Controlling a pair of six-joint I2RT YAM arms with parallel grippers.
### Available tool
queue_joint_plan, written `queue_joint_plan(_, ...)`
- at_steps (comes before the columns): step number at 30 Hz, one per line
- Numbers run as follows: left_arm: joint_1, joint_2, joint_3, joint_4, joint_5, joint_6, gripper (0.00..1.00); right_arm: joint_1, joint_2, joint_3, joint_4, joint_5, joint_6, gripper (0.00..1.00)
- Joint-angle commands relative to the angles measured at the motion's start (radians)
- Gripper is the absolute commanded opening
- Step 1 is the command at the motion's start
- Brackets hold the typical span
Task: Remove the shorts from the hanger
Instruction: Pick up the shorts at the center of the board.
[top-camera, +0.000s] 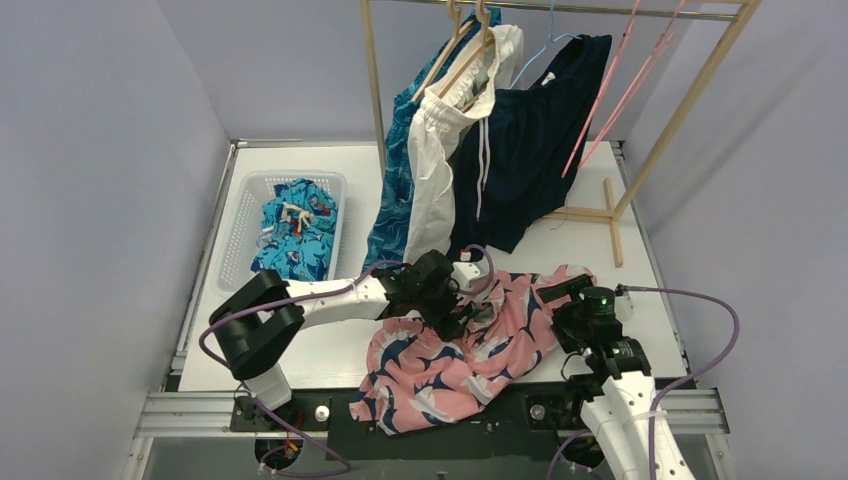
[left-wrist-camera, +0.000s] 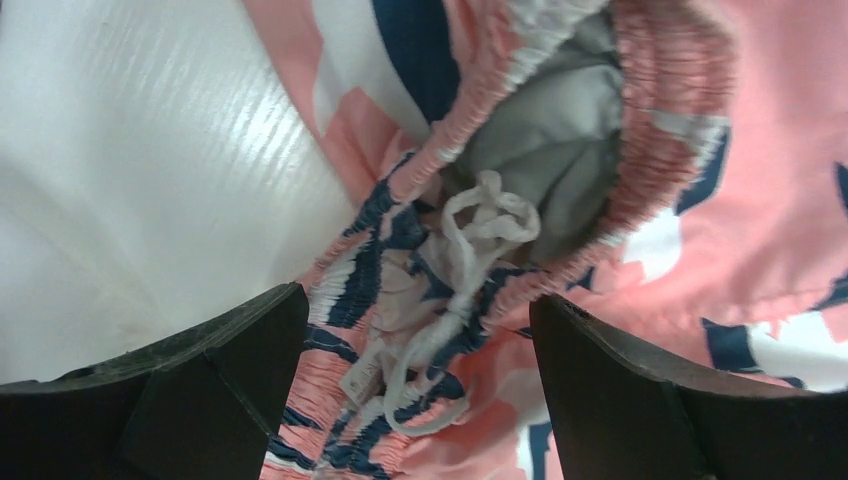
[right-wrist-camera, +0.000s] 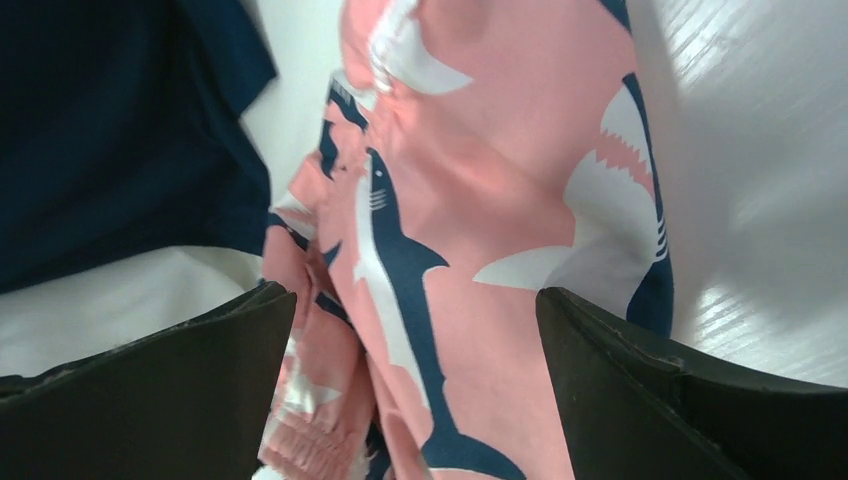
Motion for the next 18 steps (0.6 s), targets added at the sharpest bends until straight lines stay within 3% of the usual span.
queue_joint_plan(1, 0.011, 0.057, 0.060, 0.053, -0.034, 0.036, 0.82, -0.004, 0.068, -0.036, 0.155, -0.119, -0.035, 0.96)
queue_joint_plan(10, -0.036, 0.170, 0.055, 0.002, 0.186, 0.010, 0.83, -0.004, 0.160, -0.069, 0.248, -0.184, -0.051, 0.93)
queue_joint_plan(18, -0.032, 0.147, 0.030, 0.176, 0.314, -0.130, 0.84, -0.003, 0.314, -0.218, 0.574, -0.427, 0.052, 0.72)
